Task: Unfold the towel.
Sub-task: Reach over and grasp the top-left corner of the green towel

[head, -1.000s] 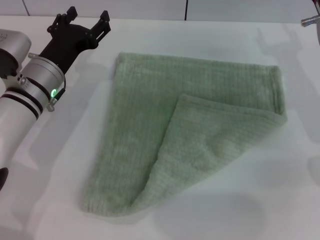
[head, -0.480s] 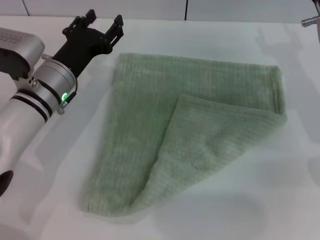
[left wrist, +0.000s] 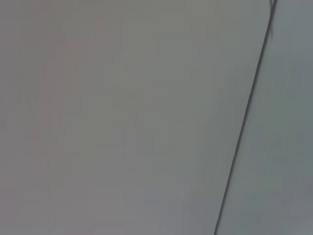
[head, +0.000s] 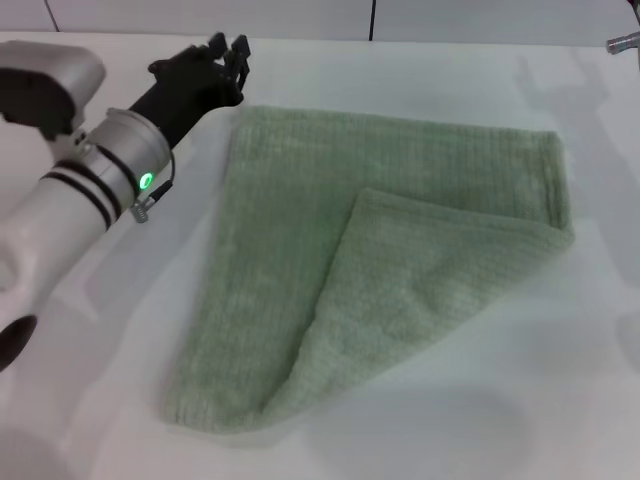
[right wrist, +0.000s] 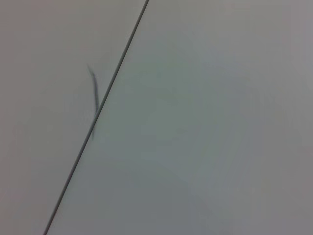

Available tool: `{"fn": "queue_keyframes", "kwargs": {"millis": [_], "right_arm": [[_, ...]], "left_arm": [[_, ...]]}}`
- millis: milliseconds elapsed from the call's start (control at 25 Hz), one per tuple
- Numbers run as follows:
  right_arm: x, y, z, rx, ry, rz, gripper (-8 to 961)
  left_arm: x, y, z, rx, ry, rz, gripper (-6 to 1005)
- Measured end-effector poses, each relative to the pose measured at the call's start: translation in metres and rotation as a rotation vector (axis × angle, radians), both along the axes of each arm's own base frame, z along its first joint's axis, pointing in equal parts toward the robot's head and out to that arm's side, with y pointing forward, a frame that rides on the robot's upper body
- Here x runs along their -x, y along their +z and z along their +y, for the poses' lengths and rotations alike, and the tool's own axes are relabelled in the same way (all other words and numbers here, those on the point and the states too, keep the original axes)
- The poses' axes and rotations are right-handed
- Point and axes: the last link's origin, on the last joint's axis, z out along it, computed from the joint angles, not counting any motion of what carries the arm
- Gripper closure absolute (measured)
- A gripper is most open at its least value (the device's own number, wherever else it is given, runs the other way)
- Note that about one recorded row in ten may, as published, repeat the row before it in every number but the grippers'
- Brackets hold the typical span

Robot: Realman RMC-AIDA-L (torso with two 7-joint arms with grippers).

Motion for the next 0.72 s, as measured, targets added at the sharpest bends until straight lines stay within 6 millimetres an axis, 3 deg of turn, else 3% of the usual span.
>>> {"fn": "queue_keyframes", "kwargs": {"millis": [200, 720], "right_arm": [[0.000, 0.000, 0.001, -0.001, 0.001, -0.003, 192], [-0.004, -0.001, -0.002, 0.004, -0.008, -0.010, 192]], "left_arm": [[-0.009, -0.013, 0.008, 0.072, 0.045, 0.062, 855], [-0.020, -0.036, 0.027, 0.206, 0.200, 0.240, 1001]]}}
